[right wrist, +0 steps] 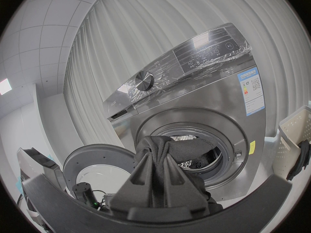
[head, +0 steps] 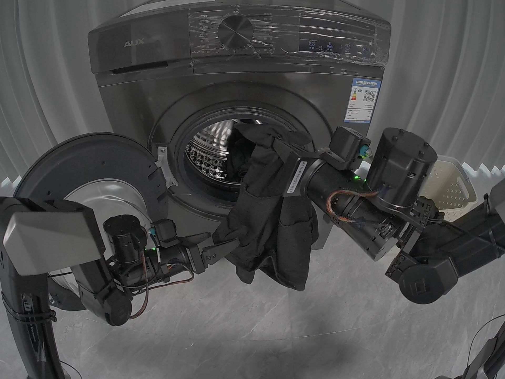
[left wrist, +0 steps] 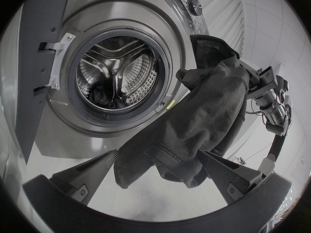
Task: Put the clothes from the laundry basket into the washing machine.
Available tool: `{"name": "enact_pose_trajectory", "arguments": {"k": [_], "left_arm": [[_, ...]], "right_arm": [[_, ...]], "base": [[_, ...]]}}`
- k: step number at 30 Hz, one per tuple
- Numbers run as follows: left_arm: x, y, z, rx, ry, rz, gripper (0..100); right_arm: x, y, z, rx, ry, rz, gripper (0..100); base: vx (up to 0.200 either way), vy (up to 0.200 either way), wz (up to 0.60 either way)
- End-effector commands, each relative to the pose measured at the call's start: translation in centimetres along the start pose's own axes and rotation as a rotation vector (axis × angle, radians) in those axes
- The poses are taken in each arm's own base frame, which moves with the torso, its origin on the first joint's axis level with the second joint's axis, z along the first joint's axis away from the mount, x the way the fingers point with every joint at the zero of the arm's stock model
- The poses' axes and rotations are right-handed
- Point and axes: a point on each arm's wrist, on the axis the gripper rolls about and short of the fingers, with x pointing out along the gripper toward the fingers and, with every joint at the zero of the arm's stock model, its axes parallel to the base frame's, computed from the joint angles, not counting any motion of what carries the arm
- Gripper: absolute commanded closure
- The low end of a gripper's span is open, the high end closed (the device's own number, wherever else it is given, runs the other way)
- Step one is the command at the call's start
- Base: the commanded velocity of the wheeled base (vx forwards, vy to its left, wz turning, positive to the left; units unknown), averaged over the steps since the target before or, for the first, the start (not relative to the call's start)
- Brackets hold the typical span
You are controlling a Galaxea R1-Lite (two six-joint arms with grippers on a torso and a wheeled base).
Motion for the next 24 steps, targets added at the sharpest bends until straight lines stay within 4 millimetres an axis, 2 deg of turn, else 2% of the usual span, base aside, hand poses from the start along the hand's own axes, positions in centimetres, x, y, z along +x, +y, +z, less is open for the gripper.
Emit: {"name": "enact_pose_trajectory", "arguments": {"k": [1, 8, 14, 23, 24], "left_arm": [[1.8, 1.2, -0.3, 0.010, -0.008, -0.029, 0], [2.8, 0.9, 0.2, 0.043, 0.011, -0.173, 0], [3.3, 0.5, 0.9, 0.063, -0.008, -0.204, 0], [4.2, -0.9, 0.4, 0.063, 0.001, -0.238, 0], [4.2, -0.9, 0.4, 0.063, 0.002, -0.240, 100]], "right_arm": [[-0.1, 0.3, -0.2, 0.003, 0.003, 0.010, 100], [-0.2, 0.2, -0.3, -0.001, 0.010, 0.008, 100], [-0.1, 0.3, -0.4, -0.001, 0.012, 0.009, 100], [0.0, 0.3, -0.7, -0.001, 0.012, 0.009, 100], [0.0, 0.3, -0.7, -0.001, 0.012, 0.009, 100]], "base": [[0.000, 0.000, 0.00], [0.000, 0.000, 0.00], [0.000, 0.000, 0.00], [0.000, 0.000, 0.00], [0.000, 0.000, 0.00]]}}
